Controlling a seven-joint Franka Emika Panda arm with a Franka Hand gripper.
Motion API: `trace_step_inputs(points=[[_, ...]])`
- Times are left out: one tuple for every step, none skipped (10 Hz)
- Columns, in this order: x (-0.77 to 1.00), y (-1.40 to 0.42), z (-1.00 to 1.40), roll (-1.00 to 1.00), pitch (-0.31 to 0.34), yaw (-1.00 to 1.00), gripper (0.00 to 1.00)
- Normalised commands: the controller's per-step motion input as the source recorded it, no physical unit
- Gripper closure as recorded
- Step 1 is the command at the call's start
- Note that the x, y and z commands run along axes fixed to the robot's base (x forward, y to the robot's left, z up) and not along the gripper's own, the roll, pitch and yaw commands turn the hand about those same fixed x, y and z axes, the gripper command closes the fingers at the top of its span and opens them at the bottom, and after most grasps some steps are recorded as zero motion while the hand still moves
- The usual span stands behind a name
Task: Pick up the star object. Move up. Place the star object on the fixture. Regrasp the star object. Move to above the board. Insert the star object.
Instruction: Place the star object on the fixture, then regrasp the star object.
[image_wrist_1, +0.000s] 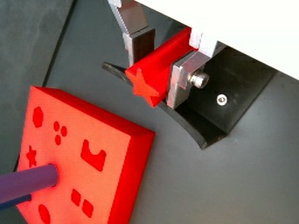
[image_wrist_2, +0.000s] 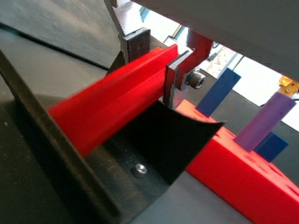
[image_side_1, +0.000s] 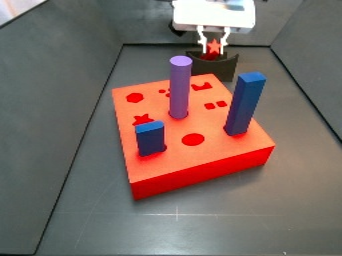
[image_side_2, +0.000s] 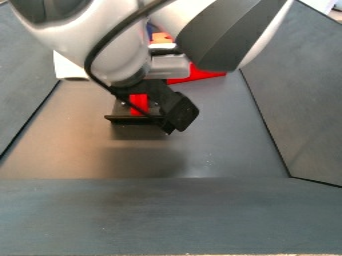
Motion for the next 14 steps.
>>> trace_step_inputs(points=[[0.08,0.13,-0.42,-0.09,-0.052,-0.15,1.00],[0.08,0.14,-0.41,-0.08,-0.055,-0.14,1.00],[0.07,0.15,-0.41,-0.08,-0.058,-0.13,1.00],[0.07,0.15,-0.41,-0.08,-0.058,-0.13,1.00],[0.08,0.15,-0.39,-0.08,-0.062,-0.11,1.00],[0.00,0.00,0.00,0.00,0.000,0.00,0.00],[0.00,0.00,1.00,-0.02,-0.090,-0.02,0.00],[-0.01,0.00,1.00,-0.01,-0.085,-0.01,0.00],[-0.03,0.01,1.00,-0.01,-0.078,0.02,0.00],[-0.03,0.00,1.00,0.00,-0.075,0.03,0.00],[-0.05,0.00,1.00,0.00,-0.058,0.06,0.00],[-0.05,0.00,0.92,0.00,-0.048,0.07,0.00],[-0.05,0.01,0.67,-0.01,-0.029,0.07,0.00],[-0.04,0.00,0.47,-0.01,-0.012,0.07,0.00]])
